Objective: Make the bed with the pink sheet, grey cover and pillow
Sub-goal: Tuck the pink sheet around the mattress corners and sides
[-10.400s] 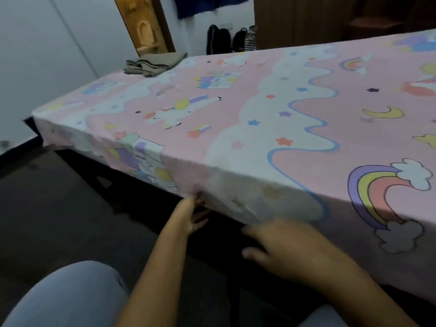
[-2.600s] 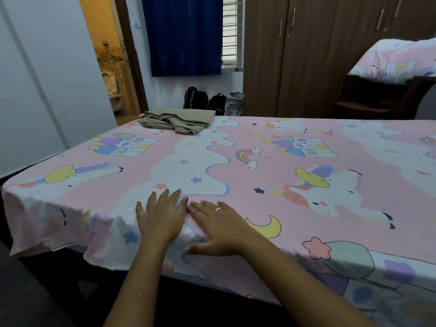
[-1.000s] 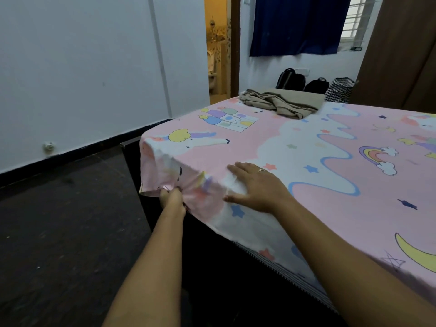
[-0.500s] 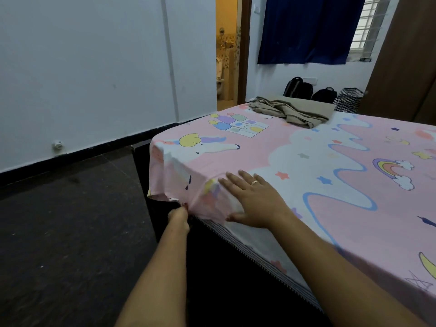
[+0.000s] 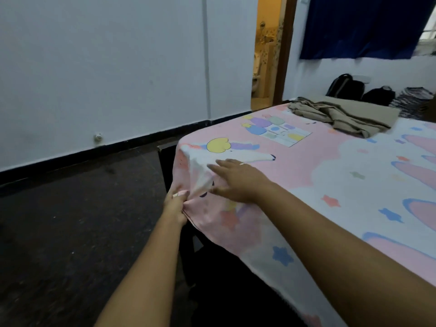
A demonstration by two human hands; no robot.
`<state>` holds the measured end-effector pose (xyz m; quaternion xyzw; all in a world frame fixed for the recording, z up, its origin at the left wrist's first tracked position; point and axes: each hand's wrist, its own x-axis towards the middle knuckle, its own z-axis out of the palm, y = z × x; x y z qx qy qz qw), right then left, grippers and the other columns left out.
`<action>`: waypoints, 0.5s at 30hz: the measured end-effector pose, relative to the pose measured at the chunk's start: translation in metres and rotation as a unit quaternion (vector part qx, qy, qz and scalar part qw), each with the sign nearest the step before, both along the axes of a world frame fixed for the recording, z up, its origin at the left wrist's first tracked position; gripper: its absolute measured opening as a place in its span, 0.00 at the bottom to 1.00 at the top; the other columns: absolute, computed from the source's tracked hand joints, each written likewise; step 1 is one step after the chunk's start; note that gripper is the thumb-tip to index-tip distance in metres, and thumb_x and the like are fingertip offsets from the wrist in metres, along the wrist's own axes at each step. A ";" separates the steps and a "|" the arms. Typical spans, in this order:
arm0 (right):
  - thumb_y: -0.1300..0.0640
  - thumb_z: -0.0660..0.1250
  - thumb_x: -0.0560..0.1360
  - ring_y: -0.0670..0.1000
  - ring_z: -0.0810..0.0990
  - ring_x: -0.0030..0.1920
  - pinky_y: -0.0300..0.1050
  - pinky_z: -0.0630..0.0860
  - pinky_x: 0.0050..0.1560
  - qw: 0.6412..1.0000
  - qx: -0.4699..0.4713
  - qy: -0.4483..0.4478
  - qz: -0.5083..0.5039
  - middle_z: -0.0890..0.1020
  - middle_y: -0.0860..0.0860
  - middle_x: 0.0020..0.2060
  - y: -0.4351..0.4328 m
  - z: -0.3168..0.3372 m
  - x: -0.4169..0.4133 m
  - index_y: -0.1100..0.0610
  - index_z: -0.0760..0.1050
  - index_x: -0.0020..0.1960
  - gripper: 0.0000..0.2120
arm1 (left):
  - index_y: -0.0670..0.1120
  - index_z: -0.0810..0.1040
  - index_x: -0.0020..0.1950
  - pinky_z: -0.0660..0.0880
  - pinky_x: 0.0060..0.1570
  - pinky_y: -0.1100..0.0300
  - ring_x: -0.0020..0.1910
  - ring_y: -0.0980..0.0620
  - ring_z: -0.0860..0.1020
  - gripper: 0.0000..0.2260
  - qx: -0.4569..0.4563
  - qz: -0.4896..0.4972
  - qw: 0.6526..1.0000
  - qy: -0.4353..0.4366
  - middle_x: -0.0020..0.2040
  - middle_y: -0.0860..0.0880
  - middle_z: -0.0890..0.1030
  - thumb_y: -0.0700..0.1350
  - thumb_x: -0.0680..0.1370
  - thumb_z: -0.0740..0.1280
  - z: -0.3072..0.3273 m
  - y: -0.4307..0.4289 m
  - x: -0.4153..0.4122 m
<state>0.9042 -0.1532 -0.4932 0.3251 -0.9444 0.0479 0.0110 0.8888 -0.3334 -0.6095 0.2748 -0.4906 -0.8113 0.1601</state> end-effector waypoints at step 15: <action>0.47 0.59 0.76 0.60 0.35 0.76 0.69 0.35 0.70 0.968 0.246 0.037 0.033 0.58 0.48 0.76 -0.056 -0.023 0.019 0.49 0.64 0.73 0.26 | 0.54 0.80 0.60 0.69 0.58 0.62 0.63 0.46 0.73 0.21 -0.469 -0.181 0.809 -0.304 0.66 0.47 0.72 0.33 0.74 0.61 -0.015 0.004 0.095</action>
